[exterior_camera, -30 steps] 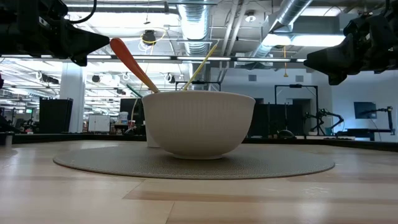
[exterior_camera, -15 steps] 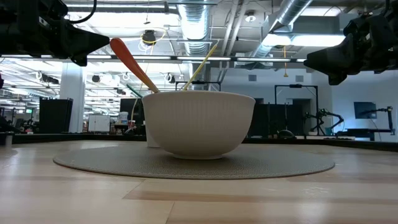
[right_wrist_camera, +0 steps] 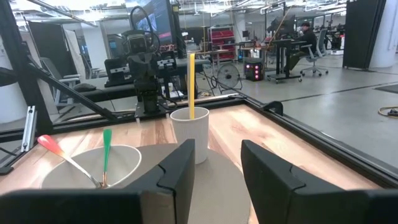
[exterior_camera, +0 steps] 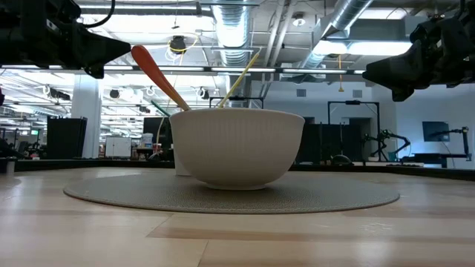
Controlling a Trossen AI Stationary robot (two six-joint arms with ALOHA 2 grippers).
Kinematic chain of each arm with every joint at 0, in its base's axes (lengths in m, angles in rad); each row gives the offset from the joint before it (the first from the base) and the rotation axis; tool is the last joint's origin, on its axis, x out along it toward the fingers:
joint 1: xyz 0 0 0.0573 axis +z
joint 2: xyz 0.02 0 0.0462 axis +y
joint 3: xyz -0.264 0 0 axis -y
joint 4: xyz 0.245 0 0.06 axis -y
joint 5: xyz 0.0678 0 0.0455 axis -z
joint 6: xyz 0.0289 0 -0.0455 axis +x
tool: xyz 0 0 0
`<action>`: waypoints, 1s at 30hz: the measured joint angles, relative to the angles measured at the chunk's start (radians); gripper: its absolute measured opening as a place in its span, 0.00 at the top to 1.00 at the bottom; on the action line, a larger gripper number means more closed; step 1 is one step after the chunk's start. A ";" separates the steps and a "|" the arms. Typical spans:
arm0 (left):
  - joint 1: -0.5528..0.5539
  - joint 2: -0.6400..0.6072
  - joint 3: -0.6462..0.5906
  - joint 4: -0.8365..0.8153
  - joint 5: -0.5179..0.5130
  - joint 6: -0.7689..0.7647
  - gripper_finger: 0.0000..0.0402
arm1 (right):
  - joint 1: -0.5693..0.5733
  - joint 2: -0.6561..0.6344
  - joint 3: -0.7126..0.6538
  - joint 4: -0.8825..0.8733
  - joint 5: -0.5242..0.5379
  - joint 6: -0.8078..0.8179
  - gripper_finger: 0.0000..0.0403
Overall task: Pick & Place Utensil
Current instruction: Return to Home Position
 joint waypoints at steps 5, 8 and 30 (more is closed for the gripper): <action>0.000 0.000 0.000 0.003 0.000 0.000 0.97 | 0.000 0.000 0.000 0.000 0.000 0.000 0.69; 0.000 0.000 0.000 0.003 0.000 0.000 0.97 | 0.000 0.000 0.000 0.000 0.000 0.000 0.69; 0.000 0.000 0.000 0.010 0.000 0.000 0.97 | 0.000 0.000 0.000 0.000 0.000 0.000 0.69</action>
